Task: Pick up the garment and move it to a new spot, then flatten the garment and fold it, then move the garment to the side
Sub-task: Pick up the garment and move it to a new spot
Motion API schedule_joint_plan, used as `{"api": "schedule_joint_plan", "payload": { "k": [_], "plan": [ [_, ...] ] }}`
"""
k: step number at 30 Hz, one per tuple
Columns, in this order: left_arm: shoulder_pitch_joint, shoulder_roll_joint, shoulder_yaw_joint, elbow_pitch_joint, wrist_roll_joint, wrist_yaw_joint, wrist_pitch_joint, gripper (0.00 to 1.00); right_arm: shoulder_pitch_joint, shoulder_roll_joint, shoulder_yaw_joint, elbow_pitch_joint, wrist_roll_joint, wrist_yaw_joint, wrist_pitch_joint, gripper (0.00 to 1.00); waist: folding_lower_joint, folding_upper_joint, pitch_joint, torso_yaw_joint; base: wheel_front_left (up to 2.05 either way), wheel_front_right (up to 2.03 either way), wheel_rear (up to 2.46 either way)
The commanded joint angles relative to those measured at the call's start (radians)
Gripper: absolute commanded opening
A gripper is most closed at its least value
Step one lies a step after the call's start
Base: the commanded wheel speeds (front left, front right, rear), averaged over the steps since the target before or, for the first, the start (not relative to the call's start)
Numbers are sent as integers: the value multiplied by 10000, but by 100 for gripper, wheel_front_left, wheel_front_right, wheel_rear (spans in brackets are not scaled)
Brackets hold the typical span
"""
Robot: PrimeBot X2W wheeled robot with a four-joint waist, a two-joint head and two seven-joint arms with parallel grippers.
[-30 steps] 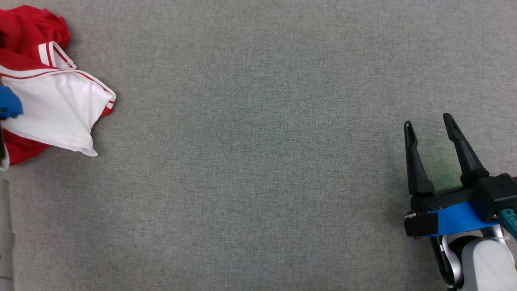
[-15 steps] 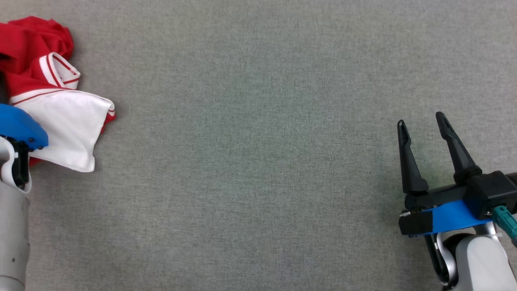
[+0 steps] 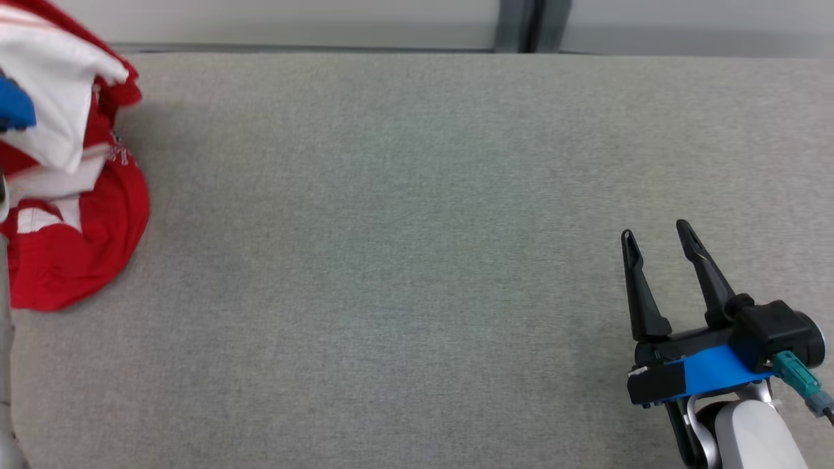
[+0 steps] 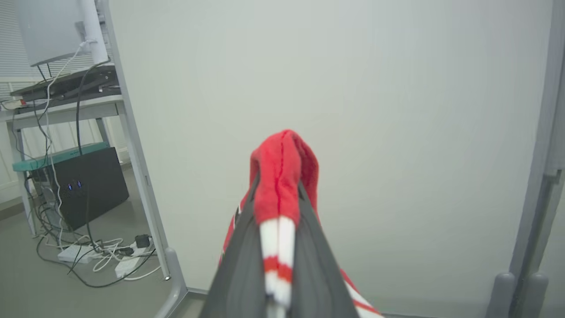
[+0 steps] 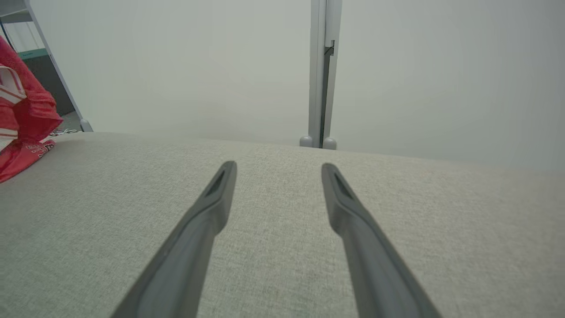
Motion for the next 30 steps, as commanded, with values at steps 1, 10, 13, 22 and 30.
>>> {"api": "schedule_joint_plan", "payload": {
  "k": [1,10,13,22,30],
  "plan": [
    [-187,-45,-70,-269,62,-33,-45,0,119,-41,6,73,98,1,-72,100,2,0,-291,-290,0,0,0],
    [-786,-543,-944,-3383,225,-110,728,0,166,-42,238,670,683,1,-433,100,2,0,-799,-1449,0,0,0],
    [-947,-844,-1313,-4298,222,-103,1148,0,111,-42,327,833,856,1,-523,100,2,0,-835,-1962,0,0,0],
    [-1072,-1790,-2262,-5752,-30,-136,1920,0,-57,-39,477,1149,1318,1,-646,100,2,0,-660,-3198,0,0,0],
    [141,-2606,-3135,-5258,-164,-39,1901,0,-93,-39,391,946,1417,1,-650,100,2,0,-484,-3411,0,0,0]
  ]
}}
